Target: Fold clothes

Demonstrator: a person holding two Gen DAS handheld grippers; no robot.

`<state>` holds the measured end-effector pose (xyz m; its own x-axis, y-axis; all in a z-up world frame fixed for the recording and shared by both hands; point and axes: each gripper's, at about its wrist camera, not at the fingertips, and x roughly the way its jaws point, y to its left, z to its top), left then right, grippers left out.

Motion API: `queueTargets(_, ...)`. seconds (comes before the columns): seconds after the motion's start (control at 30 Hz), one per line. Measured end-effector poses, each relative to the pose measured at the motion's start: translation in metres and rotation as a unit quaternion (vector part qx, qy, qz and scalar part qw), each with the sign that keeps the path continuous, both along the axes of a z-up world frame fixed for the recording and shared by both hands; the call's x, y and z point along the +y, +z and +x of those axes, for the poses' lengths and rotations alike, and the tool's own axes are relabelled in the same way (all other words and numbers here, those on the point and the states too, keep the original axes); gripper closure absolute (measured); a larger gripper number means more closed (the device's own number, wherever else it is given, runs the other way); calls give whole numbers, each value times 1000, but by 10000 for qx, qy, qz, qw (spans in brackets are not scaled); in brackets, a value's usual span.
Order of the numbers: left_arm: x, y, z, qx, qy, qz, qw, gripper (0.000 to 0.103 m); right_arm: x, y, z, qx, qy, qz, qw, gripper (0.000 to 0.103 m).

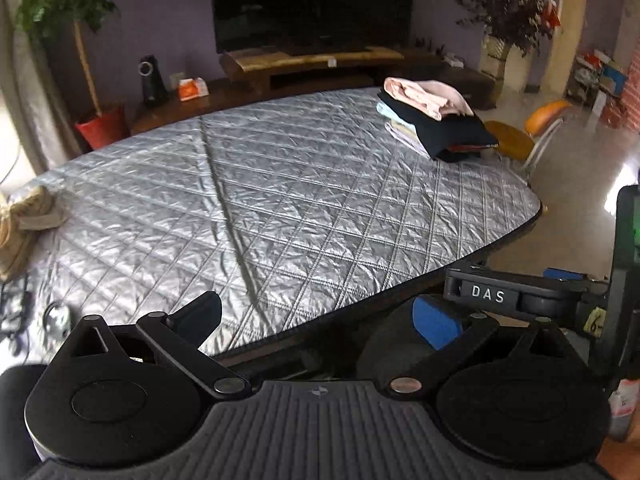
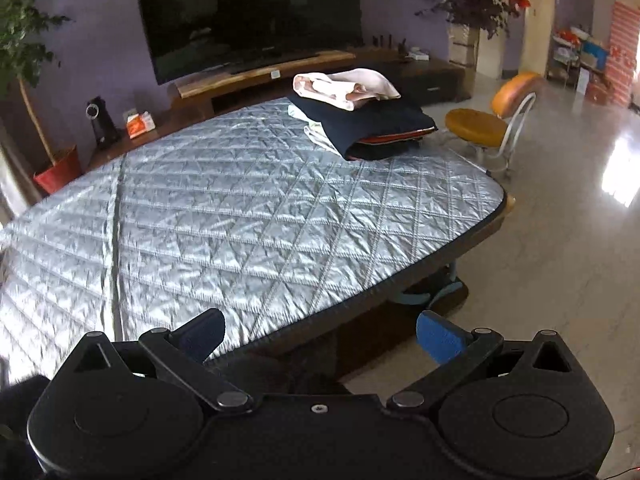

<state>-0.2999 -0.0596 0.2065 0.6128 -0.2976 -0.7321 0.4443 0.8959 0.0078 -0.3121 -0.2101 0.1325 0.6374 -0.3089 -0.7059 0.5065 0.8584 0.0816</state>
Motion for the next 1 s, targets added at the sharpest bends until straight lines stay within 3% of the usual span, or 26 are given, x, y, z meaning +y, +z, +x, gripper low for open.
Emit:
queueTargets(0.27,21,18,-53,-403,-186,-94,9990,0,23,26,-46,-261,92,-547,9981,1)
queueTargets(0.47,28,13,-75,-556,-285,-83,9980,0,28,32,-72,-398,-324,-852,9950,1)
queueTargets(0.6,21,3,-81,-616,-470,78,9970,0,34,25,-69,-210,21,-681,9975,5)
queueTargets(0.7,14,-13,-86,-702,-646,394,9947,1,51,23,-65,-17,237,-1169,9929,3)
queueTargets(0.77,13,-18,-89,-677,-749,347,9943,1,55,25,-63,-43,345,-1319,9907,3)
queueTargets(0.9,7,-19,-98,-874,-916,447,9909,1,45,25,-65,-16,212,-1299,9913,3)
queueTargets(1.0,5,-21,-100,-962,-941,643,9888,1,28,27,-68,-94,17,-977,9952,1)
